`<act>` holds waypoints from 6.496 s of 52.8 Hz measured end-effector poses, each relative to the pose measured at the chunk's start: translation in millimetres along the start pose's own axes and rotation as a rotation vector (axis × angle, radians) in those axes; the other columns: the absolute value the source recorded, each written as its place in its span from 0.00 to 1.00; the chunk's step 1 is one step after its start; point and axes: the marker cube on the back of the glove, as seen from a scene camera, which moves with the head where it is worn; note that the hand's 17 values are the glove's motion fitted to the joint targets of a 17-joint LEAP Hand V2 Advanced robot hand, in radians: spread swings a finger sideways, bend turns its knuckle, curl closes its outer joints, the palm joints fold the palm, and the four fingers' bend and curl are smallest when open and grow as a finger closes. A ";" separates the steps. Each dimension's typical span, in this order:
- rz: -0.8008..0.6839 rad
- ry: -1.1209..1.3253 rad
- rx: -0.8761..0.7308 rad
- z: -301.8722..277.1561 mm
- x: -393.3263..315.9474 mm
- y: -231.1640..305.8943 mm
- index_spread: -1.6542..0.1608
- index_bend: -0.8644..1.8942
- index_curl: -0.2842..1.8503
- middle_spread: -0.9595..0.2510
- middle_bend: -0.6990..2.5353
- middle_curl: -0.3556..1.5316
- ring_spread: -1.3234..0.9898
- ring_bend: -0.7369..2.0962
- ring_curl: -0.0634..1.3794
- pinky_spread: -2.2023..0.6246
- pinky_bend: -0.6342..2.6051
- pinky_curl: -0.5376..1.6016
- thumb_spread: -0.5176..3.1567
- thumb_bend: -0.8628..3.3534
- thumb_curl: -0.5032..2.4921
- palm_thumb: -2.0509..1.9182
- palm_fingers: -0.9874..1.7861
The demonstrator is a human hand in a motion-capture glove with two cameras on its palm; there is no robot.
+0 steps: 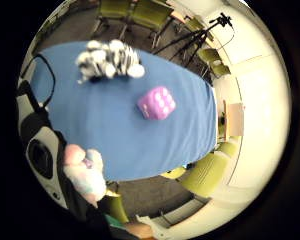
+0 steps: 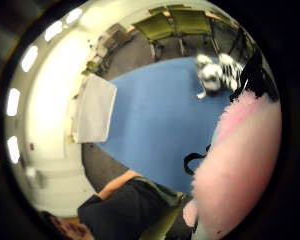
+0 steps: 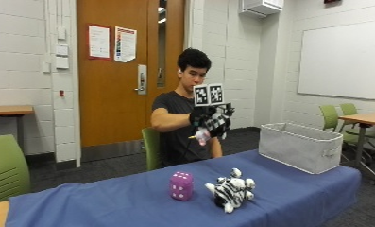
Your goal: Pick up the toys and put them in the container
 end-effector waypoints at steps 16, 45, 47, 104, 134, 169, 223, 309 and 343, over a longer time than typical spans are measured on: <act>-0.241 -0.009 0.104 -103.0 -176.8 -70.1 0.64 0.39 0.72 0.44 0.48 0.59 0.40 0.72 0.43 0.60 0.46 0.45 0.36 0.26 0.47 0.68 0.77; -0.573 -0.143 -0.025 -75.7 -412.6 -140.6 0.63 0.37 0.83 0.44 0.47 0.62 0.41 0.73 0.42 0.61 0.46 0.45 0.36 0.27 0.54 0.67 0.76; -0.584 -0.095 -0.026 -67.5 -414.3 -144.2 0.63 0.36 0.83 0.44 0.47 0.63 0.41 0.73 0.42 0.61 0.47 0.45 0.36 0.27 0.55 0.67 0.75; -0.444 -0.016 -0.172 -53.4 -418.7 -105.9 0.69 0.35 0.50 0.67 0.27 0.50 0.51 0.45 0.22 0.74 0.50 0.43 0.41 0.18 0.36 0.48 0.30; 0.045 0.048 -0.080 -22.8 -41.2 -128.9 0.67 0.45 0.43 0.71 0.24 0.38 0.53 0.33 0.20 0.77 0.44 0.40 0.39 0.18 0.26 0.48 0.31; 0.246 0.055 -0.395 157.5 77.4 -136.1 0.66 0.52 0.41 0.70 0.24 0.28 0.54 0.29 0.13 0.80 0.43 0.40 0.34 0.17 0.23 0.47 0.26; 0.243 0.156 -0.225 165.4 84.8 -118.4 0.71 0.53 0.49 0.53 0.45 0.38 0.39 0.58 0.28 0.67 0.47 0.41 0.42 0.26 0.34 0.67 0.70; -0.624 -0.042 -0.118 -26.8 -409.0 -160.9 0.71 0.45 0.60 0.51 0.47 0.50 0.39 0.60 0.34 0.67 0.42 0.41 0.41 0.20 0.50 0.63 0.69; -0.512 0.013 -0.054 -43.7 -349.3 -127.5 0.71 0.35 0.38 0.69 0.27 0.39 0.50 0.36 0.20 0.79 0.45 0.40 0.38 0.18 0.29 0.48 0.29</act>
